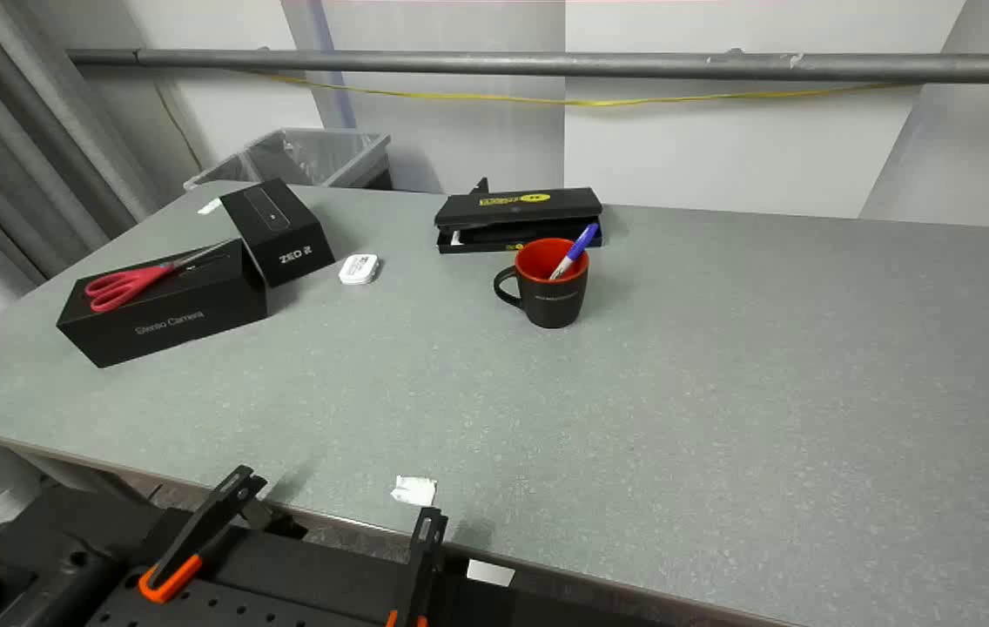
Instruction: Take the blue pen out of the black and red mug
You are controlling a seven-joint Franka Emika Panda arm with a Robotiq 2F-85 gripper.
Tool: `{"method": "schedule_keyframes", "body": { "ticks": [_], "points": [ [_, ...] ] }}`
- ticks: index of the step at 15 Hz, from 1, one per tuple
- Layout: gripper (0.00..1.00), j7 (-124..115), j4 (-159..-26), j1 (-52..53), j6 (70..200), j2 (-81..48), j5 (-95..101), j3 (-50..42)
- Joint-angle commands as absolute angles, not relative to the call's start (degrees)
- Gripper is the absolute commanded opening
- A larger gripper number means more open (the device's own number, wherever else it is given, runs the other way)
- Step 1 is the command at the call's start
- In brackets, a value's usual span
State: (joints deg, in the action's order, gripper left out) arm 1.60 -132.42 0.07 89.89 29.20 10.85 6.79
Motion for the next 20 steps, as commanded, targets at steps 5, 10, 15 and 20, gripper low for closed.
{"method": "schedule_keyframes", "body": {
  "ticks": [5, 10, 15, 20],
  "points": [
    [1.00, -6.72, -134.22, -0.36, 98.00, 28.55, 13.32, 6.05],
    [1.00, -17.43, -137.65, -5.65, 117.61, 21.47, 18.78, 3.70],
    [1.00, -30.34, -136.41, -11.71, 126.50, 12.40, 24.94, 1.50],
    [1.00, -25.20, -138.11, -9.72, 125.38, 14.49, 23.00, 0.66]
  ]
}}
